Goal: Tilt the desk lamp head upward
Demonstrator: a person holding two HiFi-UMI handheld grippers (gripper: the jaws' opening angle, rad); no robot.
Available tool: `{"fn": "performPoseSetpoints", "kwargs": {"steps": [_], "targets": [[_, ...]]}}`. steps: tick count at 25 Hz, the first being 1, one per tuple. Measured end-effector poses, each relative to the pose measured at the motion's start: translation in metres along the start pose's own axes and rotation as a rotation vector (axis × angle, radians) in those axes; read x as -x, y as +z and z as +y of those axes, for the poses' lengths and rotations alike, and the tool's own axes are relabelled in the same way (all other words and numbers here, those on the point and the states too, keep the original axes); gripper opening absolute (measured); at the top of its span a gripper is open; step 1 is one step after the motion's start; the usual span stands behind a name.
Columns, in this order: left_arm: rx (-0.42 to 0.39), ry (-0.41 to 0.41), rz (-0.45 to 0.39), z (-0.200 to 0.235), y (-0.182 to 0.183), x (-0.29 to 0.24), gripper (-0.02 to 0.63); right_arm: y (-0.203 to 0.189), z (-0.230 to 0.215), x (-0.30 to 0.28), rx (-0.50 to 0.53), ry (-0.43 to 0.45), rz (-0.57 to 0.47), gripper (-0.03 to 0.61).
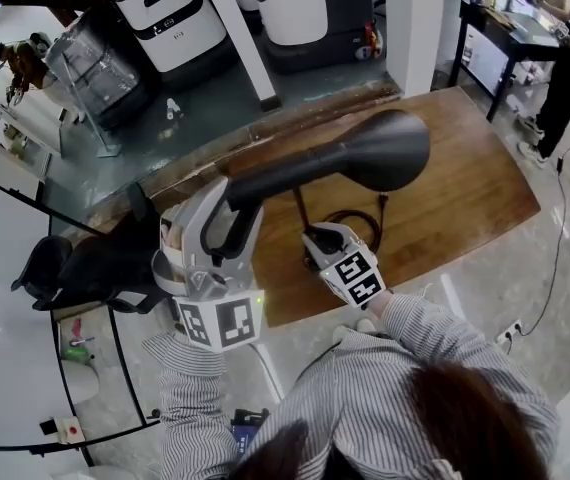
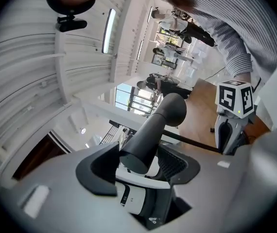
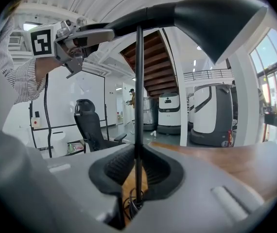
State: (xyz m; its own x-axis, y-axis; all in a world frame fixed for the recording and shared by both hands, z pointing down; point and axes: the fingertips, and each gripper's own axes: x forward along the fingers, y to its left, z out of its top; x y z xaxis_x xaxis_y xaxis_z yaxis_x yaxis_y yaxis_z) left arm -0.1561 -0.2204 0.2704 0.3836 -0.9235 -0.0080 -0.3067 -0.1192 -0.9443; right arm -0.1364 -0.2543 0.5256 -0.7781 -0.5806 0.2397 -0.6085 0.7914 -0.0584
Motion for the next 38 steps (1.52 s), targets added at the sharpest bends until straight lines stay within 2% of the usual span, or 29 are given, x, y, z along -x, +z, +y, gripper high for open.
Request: {"fn": "performPoseSetpoints", "kwargs": {"steps": [11, 26, 32, 38], "targets": [[0.182, 0.099, -0.016, -0.008, -0.008, 0.005, 0.253, 0.002, 0.001, -0.001, -0.006, 0.003, -0.01, 0.046], [0.51, 0.234, -0.057, -0.024, -0.015, 0.008, 0.242, -0.003, 0.0, -0.001, -0.021, 0.012, -0.001, 0.047], [0.561, 0.264, -0.073, -0.029, -0.016, 0.008, 0.238, -0.002, 0.0, 0.0, -0.022, 0.008, -0.025, 0.046], [0.743, 0.281, -0.094, -0.046, -0.021, 0.005, 0.218, -0.001, -0.001, 0.0, -0.02, 0.009, -0.031, 0.047]]}}
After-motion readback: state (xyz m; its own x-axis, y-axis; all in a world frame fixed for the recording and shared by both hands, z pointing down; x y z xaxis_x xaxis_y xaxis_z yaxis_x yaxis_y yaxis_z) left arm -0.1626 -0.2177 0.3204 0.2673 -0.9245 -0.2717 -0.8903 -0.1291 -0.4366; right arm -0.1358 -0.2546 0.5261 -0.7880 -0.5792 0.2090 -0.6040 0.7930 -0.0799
